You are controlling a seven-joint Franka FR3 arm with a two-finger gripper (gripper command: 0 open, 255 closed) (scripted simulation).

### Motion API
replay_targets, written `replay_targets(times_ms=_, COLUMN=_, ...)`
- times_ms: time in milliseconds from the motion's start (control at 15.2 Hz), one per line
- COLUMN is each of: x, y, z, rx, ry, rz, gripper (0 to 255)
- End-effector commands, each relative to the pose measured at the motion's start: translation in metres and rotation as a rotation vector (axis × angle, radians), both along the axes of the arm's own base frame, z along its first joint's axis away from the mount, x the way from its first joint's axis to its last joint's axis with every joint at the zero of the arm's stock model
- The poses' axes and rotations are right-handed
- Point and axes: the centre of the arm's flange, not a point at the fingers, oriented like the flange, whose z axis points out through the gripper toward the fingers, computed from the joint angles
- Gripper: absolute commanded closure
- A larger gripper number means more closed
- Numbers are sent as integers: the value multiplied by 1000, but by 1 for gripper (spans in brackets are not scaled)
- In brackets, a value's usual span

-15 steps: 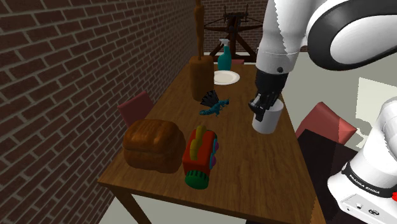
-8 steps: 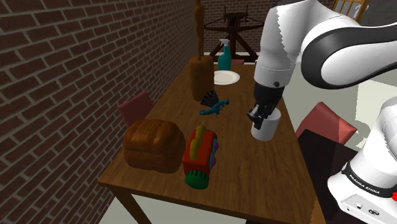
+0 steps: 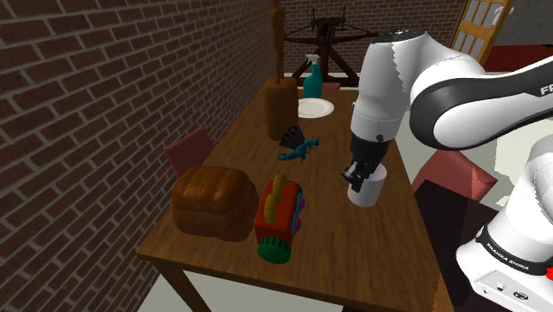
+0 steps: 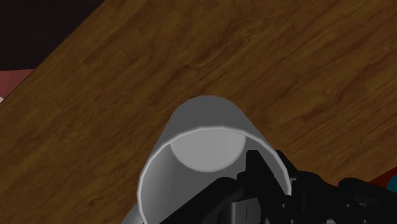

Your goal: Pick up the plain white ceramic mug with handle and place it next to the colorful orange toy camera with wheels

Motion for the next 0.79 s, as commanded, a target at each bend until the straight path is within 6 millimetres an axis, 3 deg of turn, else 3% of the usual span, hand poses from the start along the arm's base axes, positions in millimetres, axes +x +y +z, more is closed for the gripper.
replay_targets(times_ms=0, x=0, y=0, z=-10, rx=0, ry=-1, rz=0, gripper=255)
replay_targets(times_ms=396, x=0, y=0, z=-44, rx=0, ry=-1, rz=0, gripper=255)
replay_targets(times_ms=726, x=0, y=0, z=-44, rx=0, ry=-1, rz=0, gripper=255)
